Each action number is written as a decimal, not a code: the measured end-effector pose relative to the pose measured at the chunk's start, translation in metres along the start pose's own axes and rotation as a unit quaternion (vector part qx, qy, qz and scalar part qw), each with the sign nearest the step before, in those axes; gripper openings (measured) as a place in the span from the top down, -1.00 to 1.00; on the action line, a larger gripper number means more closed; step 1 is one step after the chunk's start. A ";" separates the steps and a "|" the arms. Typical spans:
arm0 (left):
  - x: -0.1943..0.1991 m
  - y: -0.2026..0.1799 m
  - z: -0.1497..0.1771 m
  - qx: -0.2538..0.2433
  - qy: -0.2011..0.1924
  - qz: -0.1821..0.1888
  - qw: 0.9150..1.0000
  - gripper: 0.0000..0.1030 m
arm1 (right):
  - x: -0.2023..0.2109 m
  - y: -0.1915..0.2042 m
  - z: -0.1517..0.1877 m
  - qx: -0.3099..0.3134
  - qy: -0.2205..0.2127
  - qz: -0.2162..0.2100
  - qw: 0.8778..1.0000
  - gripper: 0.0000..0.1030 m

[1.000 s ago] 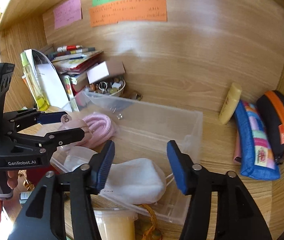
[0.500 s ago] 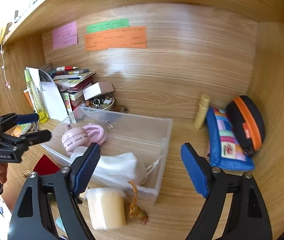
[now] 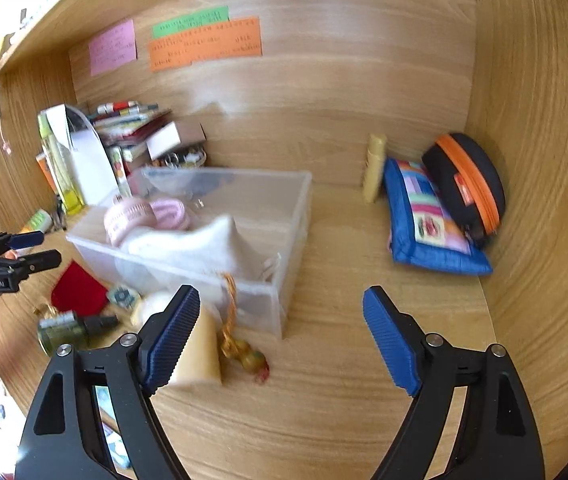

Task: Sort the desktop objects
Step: 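Grasp the green bead on the orange cord with the right tool while the left grasps the red velvet pouch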

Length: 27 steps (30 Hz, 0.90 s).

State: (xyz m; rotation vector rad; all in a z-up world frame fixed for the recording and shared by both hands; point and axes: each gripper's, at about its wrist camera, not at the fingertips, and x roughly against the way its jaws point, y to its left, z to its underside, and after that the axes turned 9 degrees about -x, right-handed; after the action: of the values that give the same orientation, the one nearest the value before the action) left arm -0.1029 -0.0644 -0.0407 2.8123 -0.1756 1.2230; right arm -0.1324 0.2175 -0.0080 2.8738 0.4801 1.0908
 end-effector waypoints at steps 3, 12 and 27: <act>-0.009 0.002 0.009 0.004 0.019 0.001 1.000 -0.82 | -0.007 -0.006 0.011 -0.001 0.018 0.003 1.000 -0.58; -0.024 -0.008 0.022 -0.012 0.047 0.020 0.999 -0.82 | -0.025 -0.009 0.038 0.027 0.058 0.008 0.998 -0.55; -0.036 -0.028 0.019 -0.030 0.061 0.046 0.997 -0.93 | -0.045 0.005 0.044 0.075 0.086 -0.002 0.994 -0.45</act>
State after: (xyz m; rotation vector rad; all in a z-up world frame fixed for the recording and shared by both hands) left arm -0.1095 -0.0356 -0.0806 2.6977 -0.3319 1.3787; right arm -0.1340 0.2029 -0.0688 2.9153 0.5991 1.3651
